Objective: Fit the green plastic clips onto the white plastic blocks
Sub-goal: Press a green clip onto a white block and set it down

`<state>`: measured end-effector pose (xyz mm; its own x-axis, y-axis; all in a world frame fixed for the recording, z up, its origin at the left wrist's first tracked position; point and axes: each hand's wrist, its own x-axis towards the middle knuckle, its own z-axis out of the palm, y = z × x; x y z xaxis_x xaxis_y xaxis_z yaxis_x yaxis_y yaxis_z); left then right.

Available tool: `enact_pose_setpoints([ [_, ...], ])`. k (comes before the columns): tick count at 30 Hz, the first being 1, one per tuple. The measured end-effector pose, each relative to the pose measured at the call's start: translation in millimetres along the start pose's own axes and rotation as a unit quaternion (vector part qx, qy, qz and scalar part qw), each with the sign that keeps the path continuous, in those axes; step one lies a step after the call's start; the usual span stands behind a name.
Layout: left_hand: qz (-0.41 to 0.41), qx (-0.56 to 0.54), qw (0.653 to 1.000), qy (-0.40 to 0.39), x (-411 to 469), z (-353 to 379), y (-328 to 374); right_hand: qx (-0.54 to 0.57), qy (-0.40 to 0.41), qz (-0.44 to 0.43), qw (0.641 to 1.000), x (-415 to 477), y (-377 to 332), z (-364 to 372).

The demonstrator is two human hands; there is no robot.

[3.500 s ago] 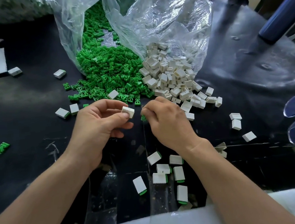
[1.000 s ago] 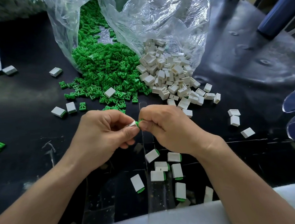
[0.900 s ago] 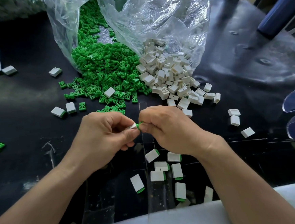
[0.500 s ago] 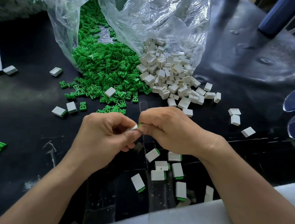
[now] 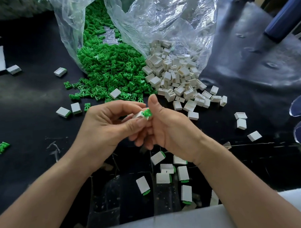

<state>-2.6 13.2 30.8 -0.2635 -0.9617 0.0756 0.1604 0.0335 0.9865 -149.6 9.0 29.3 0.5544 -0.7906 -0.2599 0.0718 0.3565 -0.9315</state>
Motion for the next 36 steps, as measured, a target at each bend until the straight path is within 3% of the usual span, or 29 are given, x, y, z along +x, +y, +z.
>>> enact_pose_setpoints([
  [7,0.014,-0.008,0.999,-0.035,-1,2,-4,-0.056,0.035,0.003,0.998,-3,3,0],
  [15,0.019,0.008,1.0,-0.02,-1,4,-4,-0.016,0.036,0.017,0.999,-4,4,10],
  [28,-0.006,0.012,1.0,0.003,-2,6,-4,-0.044,0.082,0.022,0.995,-5,9,11],
  [36,-0.006,-0.012,1.0,0.014,-1,5,-3,0.015,0.014,0.019,1.0,-4,0,8],
])
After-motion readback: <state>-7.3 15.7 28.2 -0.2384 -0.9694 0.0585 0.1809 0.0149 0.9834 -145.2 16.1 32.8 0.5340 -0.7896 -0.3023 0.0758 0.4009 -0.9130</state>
